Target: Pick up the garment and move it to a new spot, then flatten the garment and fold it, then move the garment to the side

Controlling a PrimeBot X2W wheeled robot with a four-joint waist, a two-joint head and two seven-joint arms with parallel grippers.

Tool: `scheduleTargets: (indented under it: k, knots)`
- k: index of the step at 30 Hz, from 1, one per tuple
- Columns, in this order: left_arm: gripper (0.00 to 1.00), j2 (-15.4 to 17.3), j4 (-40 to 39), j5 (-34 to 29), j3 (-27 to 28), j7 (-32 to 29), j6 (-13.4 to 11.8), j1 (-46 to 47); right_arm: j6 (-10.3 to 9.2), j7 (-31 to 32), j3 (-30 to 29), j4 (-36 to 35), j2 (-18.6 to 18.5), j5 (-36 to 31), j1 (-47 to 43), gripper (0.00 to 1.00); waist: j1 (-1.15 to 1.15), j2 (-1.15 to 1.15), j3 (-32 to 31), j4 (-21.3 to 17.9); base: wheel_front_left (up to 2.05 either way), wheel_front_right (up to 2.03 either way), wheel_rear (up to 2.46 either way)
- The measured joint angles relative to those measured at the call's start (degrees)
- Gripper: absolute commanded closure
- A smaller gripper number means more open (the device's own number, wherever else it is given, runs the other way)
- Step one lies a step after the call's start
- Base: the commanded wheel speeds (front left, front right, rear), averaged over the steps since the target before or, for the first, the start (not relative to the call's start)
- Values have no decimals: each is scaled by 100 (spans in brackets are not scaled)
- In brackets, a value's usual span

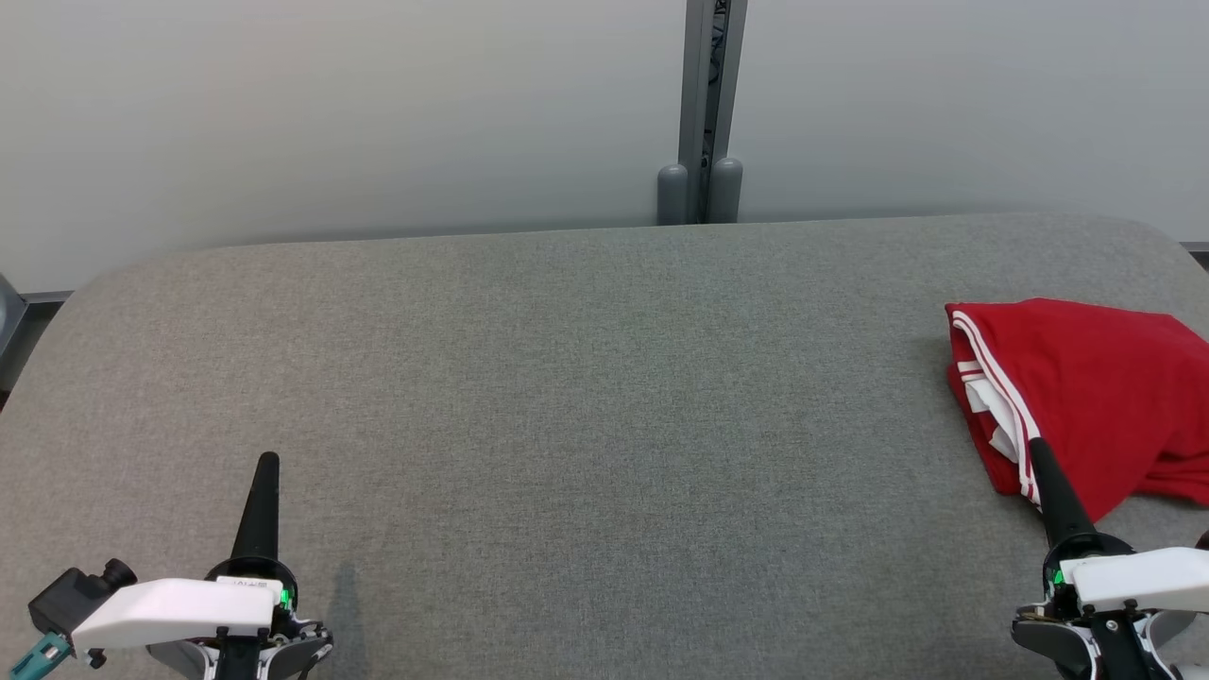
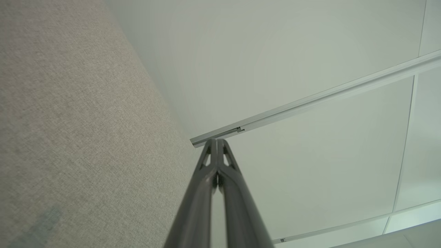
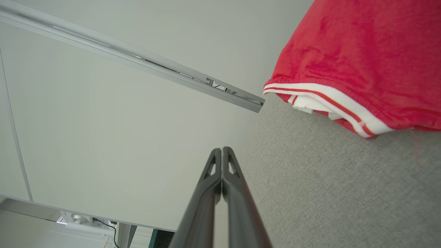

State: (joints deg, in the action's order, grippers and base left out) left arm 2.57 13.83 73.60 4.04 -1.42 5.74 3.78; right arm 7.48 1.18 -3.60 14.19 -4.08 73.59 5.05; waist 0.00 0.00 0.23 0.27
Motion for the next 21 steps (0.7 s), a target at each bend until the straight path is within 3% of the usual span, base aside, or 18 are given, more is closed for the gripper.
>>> scheduleTargets:
  k: [21]
  knots:
    - [100, 8, 12, 925, 120, -259, 76, 114, 0, 265, -149, -3, 60, 926, 35, 100, 0, 0, -2, -12, 0, 0, 0]
